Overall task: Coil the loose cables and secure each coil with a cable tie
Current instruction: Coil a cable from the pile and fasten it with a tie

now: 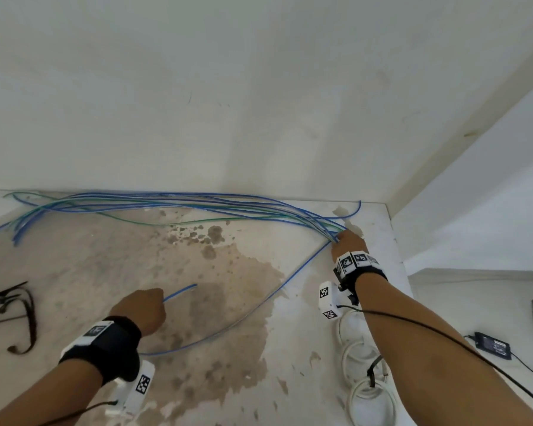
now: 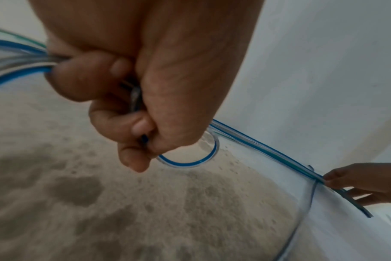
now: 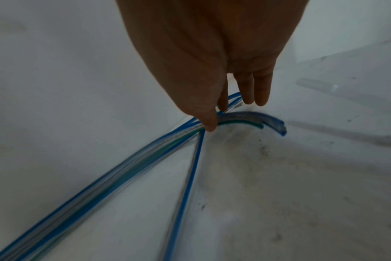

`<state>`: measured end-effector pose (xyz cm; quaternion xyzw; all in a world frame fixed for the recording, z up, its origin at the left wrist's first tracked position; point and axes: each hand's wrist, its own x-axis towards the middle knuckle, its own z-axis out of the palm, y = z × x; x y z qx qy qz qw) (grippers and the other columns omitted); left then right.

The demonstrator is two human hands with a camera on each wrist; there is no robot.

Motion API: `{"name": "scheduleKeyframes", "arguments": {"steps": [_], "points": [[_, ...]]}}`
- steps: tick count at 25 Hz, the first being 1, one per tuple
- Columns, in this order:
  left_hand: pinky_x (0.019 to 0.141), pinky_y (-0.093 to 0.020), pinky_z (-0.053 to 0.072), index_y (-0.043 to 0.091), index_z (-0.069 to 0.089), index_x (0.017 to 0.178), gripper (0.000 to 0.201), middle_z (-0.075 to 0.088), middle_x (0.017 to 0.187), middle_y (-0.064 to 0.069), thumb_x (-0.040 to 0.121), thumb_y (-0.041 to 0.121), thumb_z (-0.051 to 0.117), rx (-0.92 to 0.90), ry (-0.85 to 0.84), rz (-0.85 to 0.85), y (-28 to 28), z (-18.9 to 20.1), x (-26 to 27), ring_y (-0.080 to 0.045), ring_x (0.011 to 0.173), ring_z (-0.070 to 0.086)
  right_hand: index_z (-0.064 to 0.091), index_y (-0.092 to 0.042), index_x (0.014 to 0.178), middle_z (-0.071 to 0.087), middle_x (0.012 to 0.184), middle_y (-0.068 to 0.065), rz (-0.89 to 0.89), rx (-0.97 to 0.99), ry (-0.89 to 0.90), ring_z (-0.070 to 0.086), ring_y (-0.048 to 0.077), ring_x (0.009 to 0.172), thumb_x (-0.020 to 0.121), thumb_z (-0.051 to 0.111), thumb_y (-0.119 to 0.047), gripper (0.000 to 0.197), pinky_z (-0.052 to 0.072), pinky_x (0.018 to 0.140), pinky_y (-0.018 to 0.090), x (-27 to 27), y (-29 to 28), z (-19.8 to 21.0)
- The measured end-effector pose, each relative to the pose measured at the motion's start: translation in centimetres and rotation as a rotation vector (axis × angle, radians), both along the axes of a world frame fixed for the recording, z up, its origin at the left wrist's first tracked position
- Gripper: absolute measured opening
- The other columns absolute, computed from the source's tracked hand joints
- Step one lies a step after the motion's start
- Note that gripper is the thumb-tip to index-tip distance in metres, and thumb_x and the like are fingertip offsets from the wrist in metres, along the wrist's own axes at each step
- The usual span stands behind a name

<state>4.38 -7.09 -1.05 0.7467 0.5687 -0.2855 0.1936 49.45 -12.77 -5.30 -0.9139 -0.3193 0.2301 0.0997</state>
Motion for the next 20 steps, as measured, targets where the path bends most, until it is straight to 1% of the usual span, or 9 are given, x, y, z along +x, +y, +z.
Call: {"name": "scheduleKeyframes", "arguments": {"steps": [5,7,9,11,12,14,16,18,20], "points": [[0.068,-0.029,0.041,0.023,0.047,0.090,0.010,0.055,0.088,0.002,0.099,0.025,0.042,0.086,0.021,0.051,0.8,1.9,-0.9,-0.021,0.078,0.055,0.066,-0.009,0.108,0.066,0.110,0.017,0.077,-0.032,-0.108,0.066,0.037,0.102,0.097,0.055,-0.014,0.016,0.055,0.079,0.038,0.2,-0.3,-0.8],[0.070,-0.031,0.043,0.022,0.051,0.091,0.014,0.064,0.095,-0.004,0.100,0.028,0.041,0.080,-0.077,0.069,1.0,2.1,-0.6,-0.024,0.083,0.060,0.064,-0.005,0.111,0.063,0.116,0.018,0.126,-0.074,-0.117,0.063,0.036,0.111,0.098,0.052,-0.014,0.019,0.054,0.087,0.039,0.1,-0.2,-0.9],[0.074,-0.036,0.049,0.018,0.057,0.095,0.022,0.068,0.098,-0.007,0.104,0.033,0.043,-0.023,-0.244,0.078,0.5,1.9,0.4,-0.027,0.085,0.063,0.061,-0.002,0.119,0.061,0.123,0.019,0.108,-0.121,-0.098,0.059,0.038,0.117,0.100,0.052,-0.017,0.026,0.050,0.092,0.039,0.0,0.0,-0.9],[0.078,-0.038,0.048,0.013,0.061,0.101,0.028,0.068,0.096,-0.007,0.105,0.036,0.045,-0.172,-0.402,0.047,-0.9,1.9,2.6,-0.028,0.084,0.063,0.058,0.000,0.117,0.062,0.123,0.022,0.106,-0.109,-0.096,0.060,0.039,0.116,0.100,0.053,-0.016,0.024,0.051,0.090,0.040,-0.1,-0.1,-1.2],[0.074,-0.035,0.045,0.012,0.061,0.099,0.031,0.065,0.092,-0.006,0.105,0.037,0.044,-0.219,-0.430,-0.005,-1.6,1.9,4.1,-0.027,0.080,0.060,0.058,0.000,0.115,0.062,0.122,0.023,0.103,-0.097,-0.089,0.060,0.040,0.115,0.100,0.053,-0.015,0.022,0.051,0.089,0.041,-0.1,-0.2,-1.3],[0.066,-0.032,0.036,0.014,0.055,0.084,0.034,0.055,0.084,-0.004,0.105,0.039,0.044,-0.244,-0.457,-0.093,-3.0,1.0,6.7,-0.024,0.071,0.050,0.059,-0.001,0.117,0.062,0.123,0.022,0.116,-0.115,-0.062,0.059,0.040,0.115,0.099,0.052,-0.017,0.025,0.049,0.085,0.037,-0.2,-0.2,-1.4],[0.070,-0.031,0.037,0.021,0.051,0.085,0.027,0.051,0.097,-0.005,0.103,0.040,0.046,-0.213,-0.426,-0.148,-3.8,-0.7,8.5,-0.023,0.077,0.048,0.064,-0.004,0.122,0.062,0.126,0.020,0.126,-0.157,-0.026,0.060,0.038,0.116,0.098,0.053,-0.022,0.032,0.042,0.079,0.032,-0.1,-0.2,-1.0],[0.079,-0.034,0.043,0.024,0.053,0.097,0.021,0.047,0.114,-0.006,0.102,0.043,0.044,-0.176,-0.344,-0.184,-4.6,-2.4,9.2,-0.024,0.084,0.047,0.067,-0.007,0.121,0.064,0.123,0.018,0.155,-0.175,-0.012,0.061,0.037,0.116,0.098,0.053,-0.023,0.031,0.040,0.078,0.031,0.1,-0.2,-0.7],[0.082,-0.033,0.042,0.023,0.056,0.109,0.021,0.046,0.120,-0.005,0.103,0.037,0.042,-0.131,-0.285,-0.230,-5.3,-3.2,9.4,-0.022,0.089,0.044,0.069,-0.006,0.102,0.066,0.103,0.015,0.181,-0.169,-0.019,0.065,0.036,0.110,0.097,0.054,-0.020,0.020,0.042,0.075,0.030,0.3,-0.3,-0.6]]}}
